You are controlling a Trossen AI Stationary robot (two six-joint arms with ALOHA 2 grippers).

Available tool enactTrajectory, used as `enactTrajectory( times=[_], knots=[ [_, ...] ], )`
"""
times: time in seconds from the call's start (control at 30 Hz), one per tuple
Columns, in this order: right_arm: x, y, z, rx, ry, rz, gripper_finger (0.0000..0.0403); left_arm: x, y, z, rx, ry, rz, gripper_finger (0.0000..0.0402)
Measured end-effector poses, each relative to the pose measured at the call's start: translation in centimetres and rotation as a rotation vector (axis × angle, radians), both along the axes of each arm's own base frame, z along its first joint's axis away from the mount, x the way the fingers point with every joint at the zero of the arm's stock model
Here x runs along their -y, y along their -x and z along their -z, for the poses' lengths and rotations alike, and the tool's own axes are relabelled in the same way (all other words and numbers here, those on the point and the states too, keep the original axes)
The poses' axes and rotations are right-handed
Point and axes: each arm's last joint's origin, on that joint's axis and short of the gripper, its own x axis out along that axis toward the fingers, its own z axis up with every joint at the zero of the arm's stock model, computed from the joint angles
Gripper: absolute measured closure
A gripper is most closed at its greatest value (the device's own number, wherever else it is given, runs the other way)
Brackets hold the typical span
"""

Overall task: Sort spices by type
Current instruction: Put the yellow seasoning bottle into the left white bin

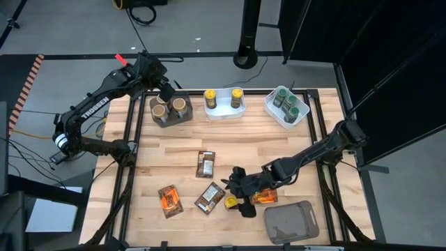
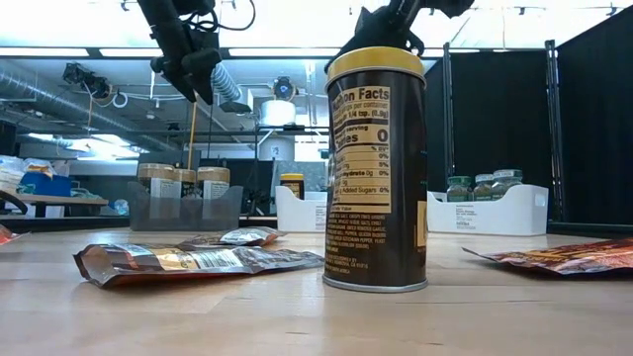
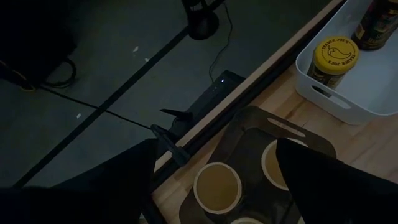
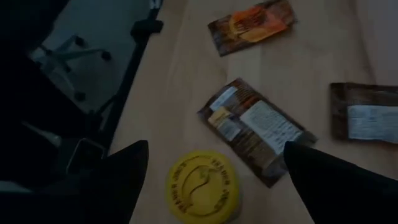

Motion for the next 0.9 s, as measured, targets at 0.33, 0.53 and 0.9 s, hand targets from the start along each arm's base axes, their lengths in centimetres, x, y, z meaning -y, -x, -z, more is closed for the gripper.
enactTrajectory(
  times=[0.33, 0.53, 0.9],
  knots=[
    [-1.4, -0.9, 3.4, -0.063, 0.003, -0.003, 0.0023, 0.1, 0.1, 0.1, -0.01, 0.011, 0.0, 0.0065],
    [-1.2, -0.9, 4.4, -0.107, 0.021, 0.037, 0.0043, 0.1, 0.1, 0.1, -0.01, 0.011, 0.0, 0.0065],
    [-0.7, -1.2, 4.6, -0.123, 0.005, 0.069, 0.0176, 0.1, 0.1, 0.1, -0.01, 0.011, 0.0, 0.0065]
  ],
)
